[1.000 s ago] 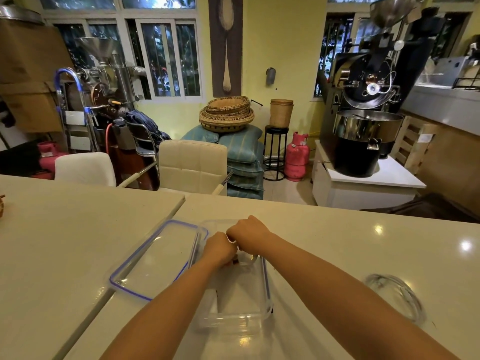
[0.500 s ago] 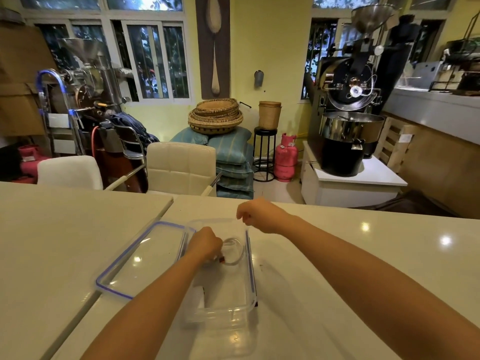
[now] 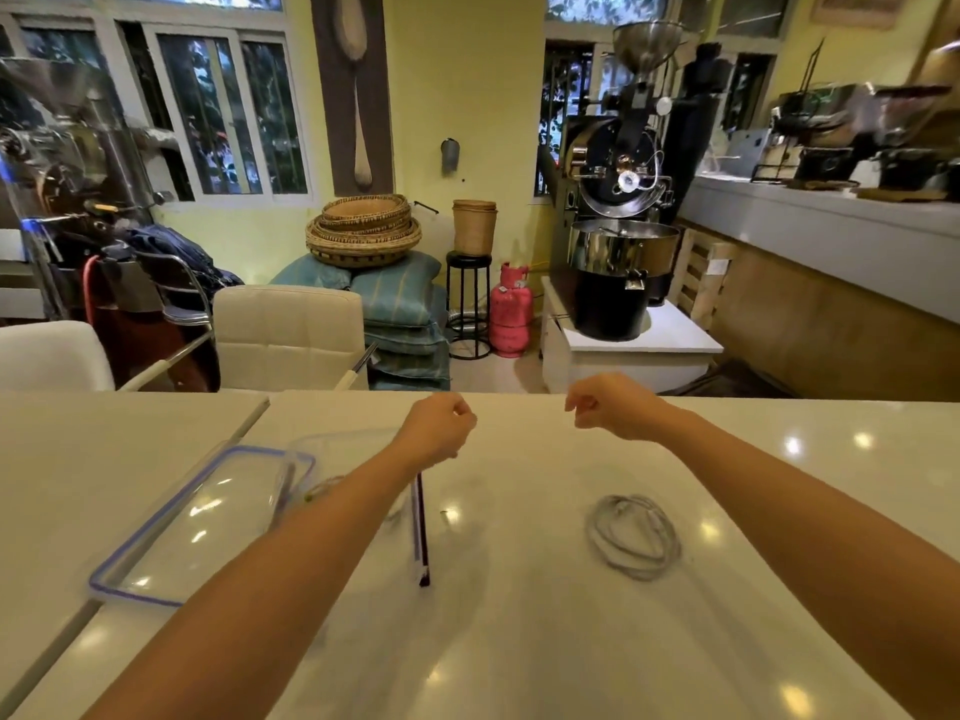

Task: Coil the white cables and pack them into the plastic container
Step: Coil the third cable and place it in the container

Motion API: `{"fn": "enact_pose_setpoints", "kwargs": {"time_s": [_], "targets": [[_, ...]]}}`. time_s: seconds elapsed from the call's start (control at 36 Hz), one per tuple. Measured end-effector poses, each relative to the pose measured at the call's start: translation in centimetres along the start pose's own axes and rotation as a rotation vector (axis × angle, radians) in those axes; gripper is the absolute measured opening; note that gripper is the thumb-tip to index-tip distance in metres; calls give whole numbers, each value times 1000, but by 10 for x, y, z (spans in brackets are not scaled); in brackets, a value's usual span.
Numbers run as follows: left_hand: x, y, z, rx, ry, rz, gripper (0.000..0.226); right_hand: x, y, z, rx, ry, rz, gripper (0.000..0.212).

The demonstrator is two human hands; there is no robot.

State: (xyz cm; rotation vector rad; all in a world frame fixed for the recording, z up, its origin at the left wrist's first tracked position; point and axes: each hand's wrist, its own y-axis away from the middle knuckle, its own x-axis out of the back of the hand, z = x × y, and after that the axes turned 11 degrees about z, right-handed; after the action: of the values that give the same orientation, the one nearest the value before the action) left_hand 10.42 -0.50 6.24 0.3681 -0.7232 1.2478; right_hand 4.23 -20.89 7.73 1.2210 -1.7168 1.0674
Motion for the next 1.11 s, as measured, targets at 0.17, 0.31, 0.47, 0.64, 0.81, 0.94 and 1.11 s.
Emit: {"fn": "enact_pose_setpoints", "kwargs": {"time_s": [0.17, 0.31, 0.47, 0.64, 0.81, 0.94, 1.11], "targets": [[-49, 13, 32, -55, -20, -205, 25, -2, 22, 42, -165, 83, -179, 36], [-92, 21, 41, -105, -206, -311, 38, -16, 44, 60, -250, 128, -277, 46], [-122, 27, 43, -78, -266, -376, 46, -35, 58, 70, -334, 149, -246, 53], [-139, 28, 44, -58, -256, -340, 13, -42, 59, 67, -364, 199, -233, 27], [-151, 30, 46, -72, -330, -363, 21, -47, 60, 69, -390, 161, -222, 18], [-152, 29, 45, -116, -369, -385, 5, -44, 63, 69, -410, 108, -209, 31], [-140, 21, 43, -160, -308, -271, 17, -33, 57, 63, -395, 12, -191, 22]]}}
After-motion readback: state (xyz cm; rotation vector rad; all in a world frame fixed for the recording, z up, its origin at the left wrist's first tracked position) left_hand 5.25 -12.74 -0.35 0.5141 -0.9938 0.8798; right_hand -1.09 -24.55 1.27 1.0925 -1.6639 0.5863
